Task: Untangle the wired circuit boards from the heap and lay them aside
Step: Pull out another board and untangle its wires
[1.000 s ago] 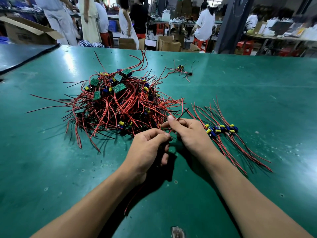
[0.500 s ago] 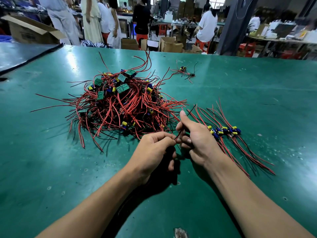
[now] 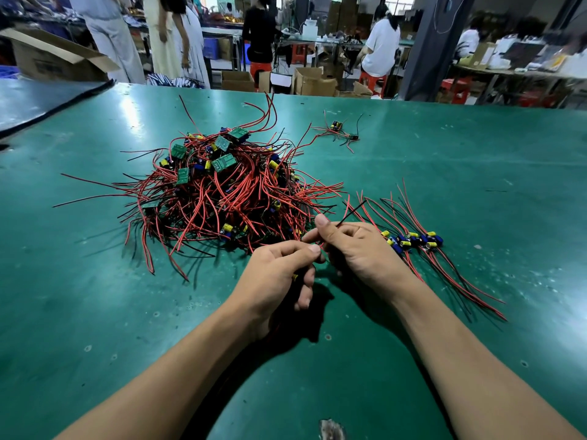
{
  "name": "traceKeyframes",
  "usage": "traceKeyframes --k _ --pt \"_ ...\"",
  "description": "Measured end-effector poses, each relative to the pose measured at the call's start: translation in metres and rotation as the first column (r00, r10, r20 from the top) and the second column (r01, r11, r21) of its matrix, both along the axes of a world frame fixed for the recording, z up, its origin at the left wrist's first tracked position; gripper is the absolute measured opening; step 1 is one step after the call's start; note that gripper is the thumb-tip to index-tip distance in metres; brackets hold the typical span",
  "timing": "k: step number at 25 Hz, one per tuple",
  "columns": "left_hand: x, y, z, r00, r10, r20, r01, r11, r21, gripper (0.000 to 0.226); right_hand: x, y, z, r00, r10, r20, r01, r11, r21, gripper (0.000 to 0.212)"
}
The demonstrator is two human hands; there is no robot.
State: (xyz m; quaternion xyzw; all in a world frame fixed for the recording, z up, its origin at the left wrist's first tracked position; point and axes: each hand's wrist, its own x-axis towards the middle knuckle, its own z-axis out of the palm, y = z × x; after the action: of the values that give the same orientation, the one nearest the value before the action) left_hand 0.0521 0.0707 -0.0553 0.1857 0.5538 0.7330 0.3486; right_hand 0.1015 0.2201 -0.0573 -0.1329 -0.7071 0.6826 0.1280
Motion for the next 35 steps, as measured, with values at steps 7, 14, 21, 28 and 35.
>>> traceKeyframes --k 7,14,21,28,35 --pt "0.002 -0.001 0.004 1.0 -0.027 -0.013 0.027 1.0 0.007 0.02 -0.003 0.01 0.003 0.989 -0.145 -0.035 0.138 0.98 -0.146 0.047" --pt "0.002 -0.003 0.004 0.998 -0.059 0.011 0.059 0.998 -0.004 0.019 0.001 0.013 0.019 0.998 -0.039 0.056 0.063 0.836 -0.545 0.061" --pt "-0.001 0.0 0.002 0.997 0.022 0.069 -0.023 1.0 0.015 0.013 0.001 -0.007 0.012 0.998 0.055 0.035 -0.036 0.92 -0.391 0.04" --pt "-0.002 0.0 0.001 0.999 0.002 0.047 -0.002 1.0 0.009 0.015 -0.005 -0.011 0.005 0.997 -0.055 0.052 0.067 0.955 -0.288 0.039" --pt "-0.002 0.001 0.001 0.998 -0.042 0.037 0.042 0.999 0.001 0.019 -0.011 -0.004 0.005 0.95 -0.309 -0.039 0.271 0.881 -0.388 0.034"
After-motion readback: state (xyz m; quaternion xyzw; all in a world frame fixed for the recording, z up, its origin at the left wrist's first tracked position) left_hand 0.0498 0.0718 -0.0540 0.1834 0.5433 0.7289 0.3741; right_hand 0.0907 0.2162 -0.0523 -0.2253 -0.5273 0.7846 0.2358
